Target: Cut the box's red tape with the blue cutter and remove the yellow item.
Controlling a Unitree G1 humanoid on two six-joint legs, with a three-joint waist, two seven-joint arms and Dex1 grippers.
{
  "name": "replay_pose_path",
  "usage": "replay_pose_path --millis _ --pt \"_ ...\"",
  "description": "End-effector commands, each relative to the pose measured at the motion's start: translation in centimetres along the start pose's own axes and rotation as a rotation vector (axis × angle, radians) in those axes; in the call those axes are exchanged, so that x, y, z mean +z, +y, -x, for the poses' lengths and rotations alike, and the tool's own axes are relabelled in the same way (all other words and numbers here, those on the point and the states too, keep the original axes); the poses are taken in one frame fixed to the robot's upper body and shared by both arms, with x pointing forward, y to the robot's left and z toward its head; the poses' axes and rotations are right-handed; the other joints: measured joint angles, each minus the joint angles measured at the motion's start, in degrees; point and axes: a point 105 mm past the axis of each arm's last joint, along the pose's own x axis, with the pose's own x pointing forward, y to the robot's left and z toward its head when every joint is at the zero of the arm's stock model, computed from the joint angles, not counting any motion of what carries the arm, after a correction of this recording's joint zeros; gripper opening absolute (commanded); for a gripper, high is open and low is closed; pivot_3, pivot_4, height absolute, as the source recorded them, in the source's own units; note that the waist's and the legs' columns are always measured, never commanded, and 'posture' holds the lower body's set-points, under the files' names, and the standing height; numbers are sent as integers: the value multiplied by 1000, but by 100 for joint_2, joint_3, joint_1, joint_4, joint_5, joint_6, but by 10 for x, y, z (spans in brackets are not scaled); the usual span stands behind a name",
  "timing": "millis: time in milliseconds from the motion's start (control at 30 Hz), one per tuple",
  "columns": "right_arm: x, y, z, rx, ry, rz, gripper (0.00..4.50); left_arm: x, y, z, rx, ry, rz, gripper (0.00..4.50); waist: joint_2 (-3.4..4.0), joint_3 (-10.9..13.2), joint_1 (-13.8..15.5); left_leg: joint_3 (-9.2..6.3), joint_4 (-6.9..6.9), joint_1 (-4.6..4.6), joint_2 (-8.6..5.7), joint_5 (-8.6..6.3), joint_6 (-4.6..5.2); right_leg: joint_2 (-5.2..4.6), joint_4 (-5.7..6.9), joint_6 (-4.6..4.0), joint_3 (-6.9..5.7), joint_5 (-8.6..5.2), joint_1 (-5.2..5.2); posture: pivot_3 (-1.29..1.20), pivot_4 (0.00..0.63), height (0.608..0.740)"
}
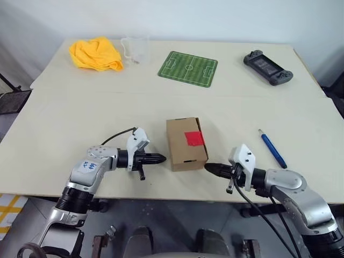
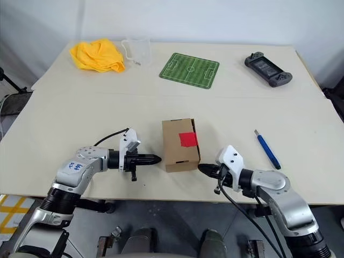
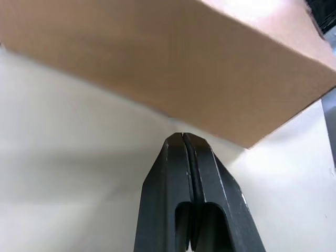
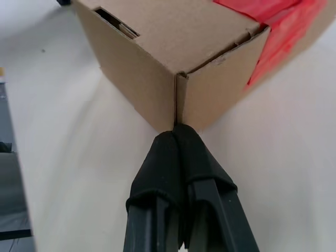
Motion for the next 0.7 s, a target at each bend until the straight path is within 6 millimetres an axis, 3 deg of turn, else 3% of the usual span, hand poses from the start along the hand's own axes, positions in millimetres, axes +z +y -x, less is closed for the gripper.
replay_pose_path --millis 33,267,400,467,533,633,700 --pt "13 15 -8 53 -41 23 16 7 -3 4 -6 -24 -26 0 0 0 -2 0 0 0 0 0 0 0 0 0 0 0 0 0 150 740" --pt "13 20 0 77 -9 28 16 8 3 16 10 -11 -40 0 0 0 -6 0 -1 0 0 0 0 0 0 0 0 0 -1 0 150 740" --pt "28 6 25 18 7 -44 16 21 -1 43 -63 -2 -116 0 0 0 -3 0 -4 -2 0 0 0 0 -1 0 0 0 -4 0 150 740" --pt "41 -7 37 -28 -6 -175 16 38 0 53 -85 -38 -143 0 0 0 -4 0 -3 -1 0 0 0 0 1 0 0 0 -4 0 150 740" --pt "55 -12 42 -28 -4 -268 605 56 -2 56 -116 -86 -192 0 0 0 -4 0 -1 -1 0 0 0 0 1 -3 0 1 -2 0 150 740" --pt "69 -26 38 -76 -4 -374 1620 81 -6 42 -152 -177 -265 0 -1 0 9 -1 2 0 0 0 0 0 1 -3 0 2 2 0 150 740" --pt "58 -34 29 -112 145 -469 2321 93 -6 23 -157 -213 -308 0 -1 0 -1 -1 2 0 0 0 0 0 1 -3 0 2 3 0 150 740"
